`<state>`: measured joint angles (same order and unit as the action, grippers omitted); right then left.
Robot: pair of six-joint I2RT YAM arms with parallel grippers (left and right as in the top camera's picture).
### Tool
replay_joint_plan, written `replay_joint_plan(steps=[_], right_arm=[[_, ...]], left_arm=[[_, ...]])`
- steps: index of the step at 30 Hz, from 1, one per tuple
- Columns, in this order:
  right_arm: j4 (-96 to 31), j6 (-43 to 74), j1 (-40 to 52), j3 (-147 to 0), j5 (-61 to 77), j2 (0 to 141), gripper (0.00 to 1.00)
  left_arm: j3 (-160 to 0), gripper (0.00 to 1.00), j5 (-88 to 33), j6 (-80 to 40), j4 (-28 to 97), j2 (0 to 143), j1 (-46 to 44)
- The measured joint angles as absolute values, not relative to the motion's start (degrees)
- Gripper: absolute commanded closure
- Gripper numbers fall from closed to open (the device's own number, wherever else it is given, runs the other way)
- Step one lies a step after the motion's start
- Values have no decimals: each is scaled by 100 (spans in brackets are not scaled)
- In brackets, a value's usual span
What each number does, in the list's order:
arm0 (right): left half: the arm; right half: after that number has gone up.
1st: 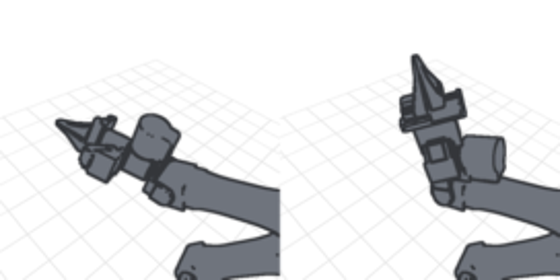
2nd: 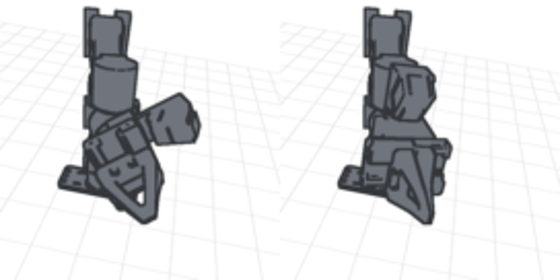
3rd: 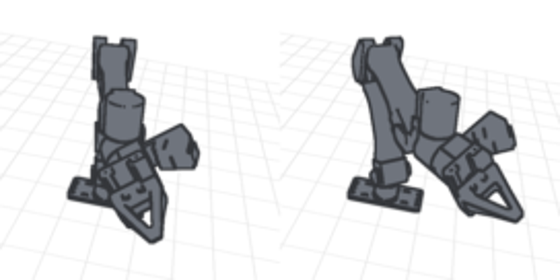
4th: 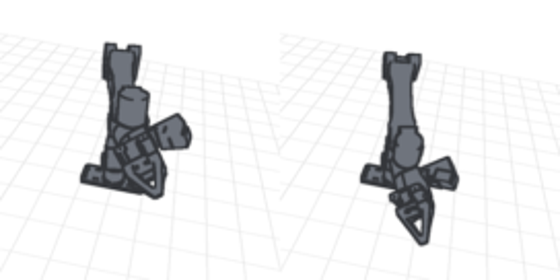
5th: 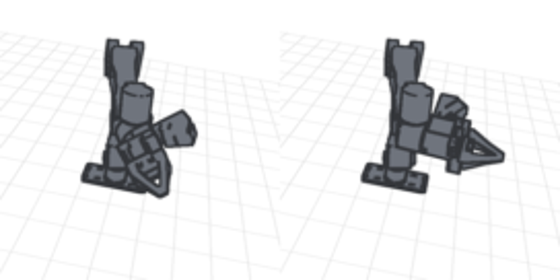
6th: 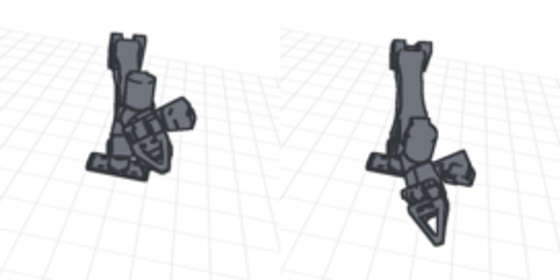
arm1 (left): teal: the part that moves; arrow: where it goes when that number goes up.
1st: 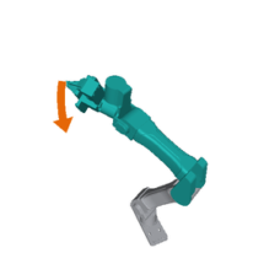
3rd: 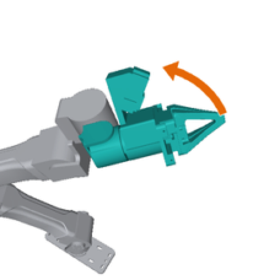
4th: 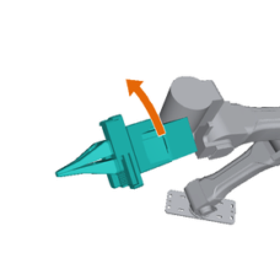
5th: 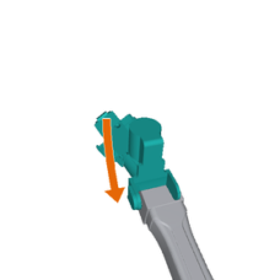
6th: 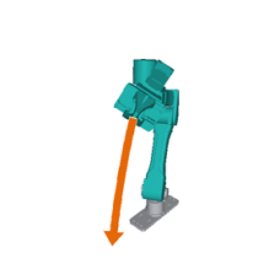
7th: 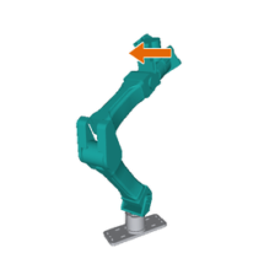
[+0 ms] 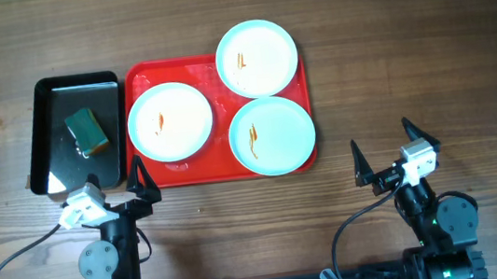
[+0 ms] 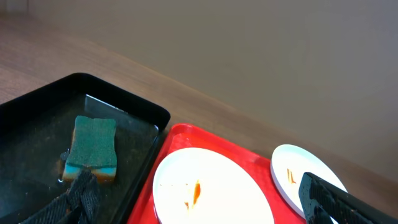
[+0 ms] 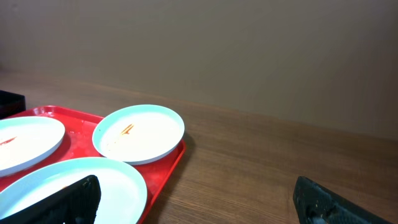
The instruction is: Clean dirty plates on tray and stack at the side
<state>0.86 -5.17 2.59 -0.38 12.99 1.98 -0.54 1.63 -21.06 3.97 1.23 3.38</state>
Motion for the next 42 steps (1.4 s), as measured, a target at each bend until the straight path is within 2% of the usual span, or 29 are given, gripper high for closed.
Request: replay_joint_plan(steps=[8, 20, 34, 42], right_arm=[[119, -517, 259, -38, 1160, 198, 0], [899, -515, 259, -38, 1135, 198, 0], [858, -491, 259, -158, 1411, 198, 0], [207, -451, 259, -591, 1457, 198, 0]], left_arm=[[-49, 0, 30, -2104, 268, 126, 338], [-106, 0, -462, -2064, 64, 130, 338], [-1411, 0, -657, -1461, 1411, 375, 338], [-2318, 0, -659, -1096, 2104, 1463, 338]])
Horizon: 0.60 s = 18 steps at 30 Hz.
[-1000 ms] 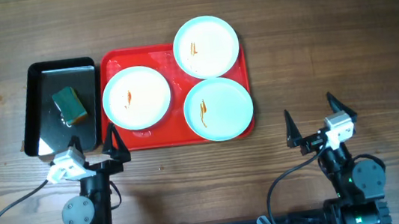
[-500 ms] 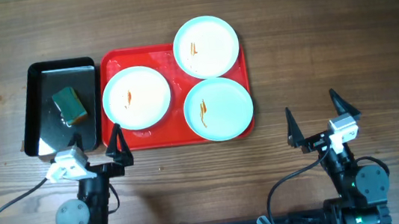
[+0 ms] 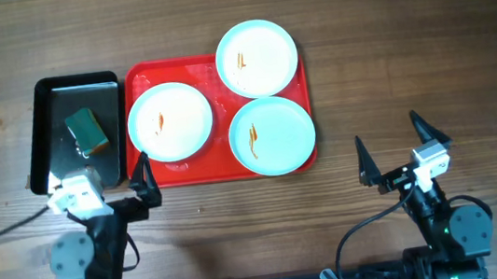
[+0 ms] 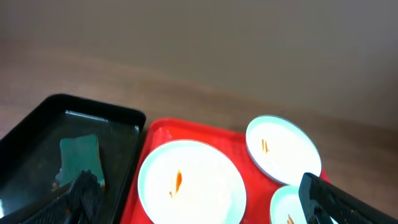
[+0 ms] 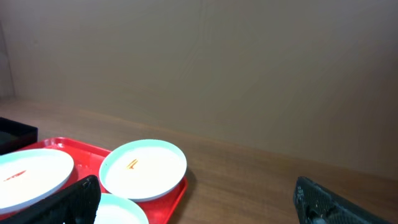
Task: Clean dirty plates on tray and stack at the side
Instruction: 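Move the left gripper to the sponge and the right toward the plates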
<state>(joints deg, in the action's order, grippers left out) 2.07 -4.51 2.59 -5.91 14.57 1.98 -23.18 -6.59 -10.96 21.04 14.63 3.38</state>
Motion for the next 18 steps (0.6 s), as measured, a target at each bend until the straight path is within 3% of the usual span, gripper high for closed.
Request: replay_joint_plan(steps=[8, 18], right_arm=[[-386, -454, 259, -1188, 1457, 373, 0], [-1417, -451, 259, -2696, 1522, 2362, 0]], left_arm=[[-3367, 0, -657, -1050, 2891, 2812, 338], [-4770, 0, -543, -1013, 4169, 4088, 338]])
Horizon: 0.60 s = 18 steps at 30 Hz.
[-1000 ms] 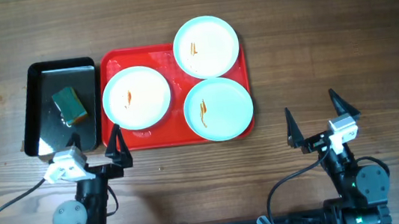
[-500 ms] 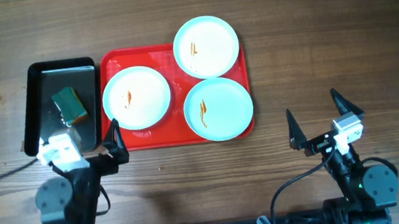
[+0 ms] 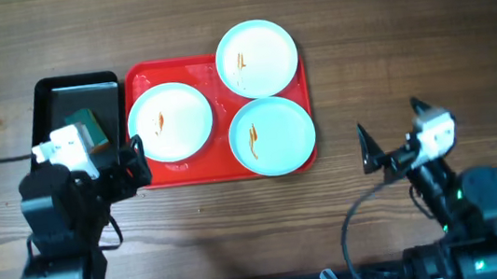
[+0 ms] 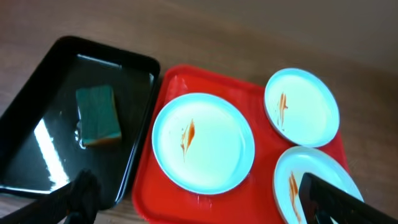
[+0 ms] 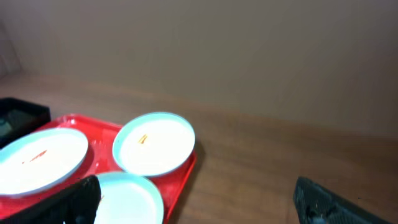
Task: Clean dirty plates on tray and stack at the side
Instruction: 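Move the left gripper to the sponge and the right toward the plates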
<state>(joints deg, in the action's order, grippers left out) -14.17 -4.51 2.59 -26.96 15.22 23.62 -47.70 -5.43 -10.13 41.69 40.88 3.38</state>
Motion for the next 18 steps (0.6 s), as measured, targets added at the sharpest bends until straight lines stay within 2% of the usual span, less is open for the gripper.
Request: replay_joint_plan(steps=[10, 18], right_arm=[[-3114, -454, 259, -5280, 2303, 4906, 0], [-3133, -242, 259, -5566, 3194, 5911, 0]], left_arm=[[-6386, 0, -528, -1013, 5933, 5601, 338], [-6849, 0, -1197, -1011, 6088, 6318, 340]])
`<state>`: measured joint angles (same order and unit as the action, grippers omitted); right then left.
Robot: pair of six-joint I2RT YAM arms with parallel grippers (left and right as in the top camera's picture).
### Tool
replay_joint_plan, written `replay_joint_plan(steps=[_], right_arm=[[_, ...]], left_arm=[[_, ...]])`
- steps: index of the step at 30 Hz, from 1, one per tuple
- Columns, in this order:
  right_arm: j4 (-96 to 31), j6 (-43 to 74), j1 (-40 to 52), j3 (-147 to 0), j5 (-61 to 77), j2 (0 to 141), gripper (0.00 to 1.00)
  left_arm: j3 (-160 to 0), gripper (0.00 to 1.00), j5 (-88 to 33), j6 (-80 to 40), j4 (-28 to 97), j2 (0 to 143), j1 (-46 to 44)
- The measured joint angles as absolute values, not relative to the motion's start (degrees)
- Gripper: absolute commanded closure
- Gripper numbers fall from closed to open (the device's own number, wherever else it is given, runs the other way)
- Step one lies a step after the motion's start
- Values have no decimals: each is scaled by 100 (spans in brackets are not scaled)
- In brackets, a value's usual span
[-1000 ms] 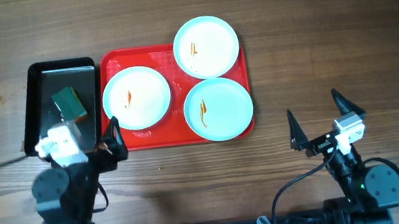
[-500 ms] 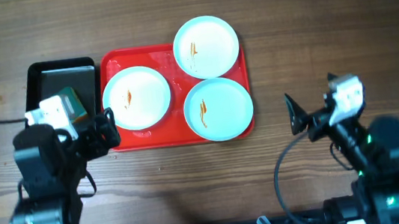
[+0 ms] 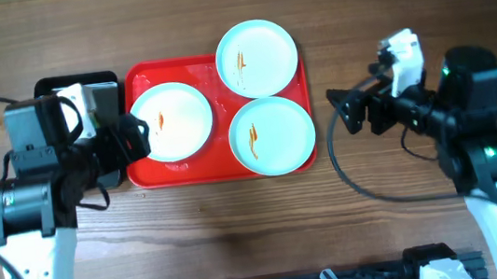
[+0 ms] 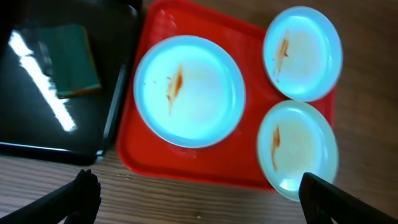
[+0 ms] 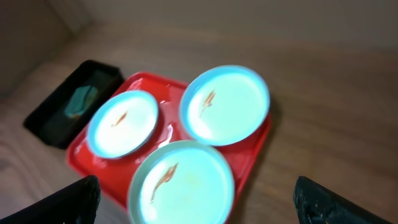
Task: Clean dirty plates on tray and stack at the side
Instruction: 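Move the left gripper to the sponge and the right toward the plates, then grasp the green sponge with the left gripper and lift it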
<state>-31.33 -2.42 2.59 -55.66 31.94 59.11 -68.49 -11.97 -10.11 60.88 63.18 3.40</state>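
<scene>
Three light-blue plates with orange streaks lie on a red tray [image 3: 175, 73]: a left plate [image 3: 170, 121], a far plate [image 3: 257, 58] and a near-right plate [image 3: 271, 135]. A green sponge [image 4: 71, 51] rests in a black tray [image 4: 31, 124] left of the red one. My left gripper [image 3: 133, 138] hangs open and holds nothing at the red tray's left edge, beside the left plate [image 4: 186, 90]. My right gripper [image 3: 349, 114] is open over bare table right of the tray, looking down on the near-right plate [image 5: 183, 183].
The black tray [image 3: 73, 82] is mostly hidden under my left arm in the overhead view. Wooden table lies in front of the tray and to its right. Cables trail from both arms toward the table's front edge.
Both arms have risen and come forward from the table's front. The left gripper now sits at the red tray's left edge, the right one level with the tray. Both wrist views look down more steeply.
Both grippers first stood low and open at the table's front edge, facing the trays. At each later moment they were higher and further in, and now they are beside the red tray. Plates and sponge have not moved.
</scene>
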Motion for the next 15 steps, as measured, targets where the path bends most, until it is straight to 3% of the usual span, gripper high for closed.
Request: replay_joint_plan(steps=[8, 15], right_arm=[[-3030, 239, 259, -5579, 3559, 6663, 0], [-3288, 478, 582, -6407, 3133, 7422, 1]], left_arm=[[-6849, 0, -1525, -1109, 5979, 6563, 338], [-6855, 1, -115, -2405, 5900, 6954, 392]])
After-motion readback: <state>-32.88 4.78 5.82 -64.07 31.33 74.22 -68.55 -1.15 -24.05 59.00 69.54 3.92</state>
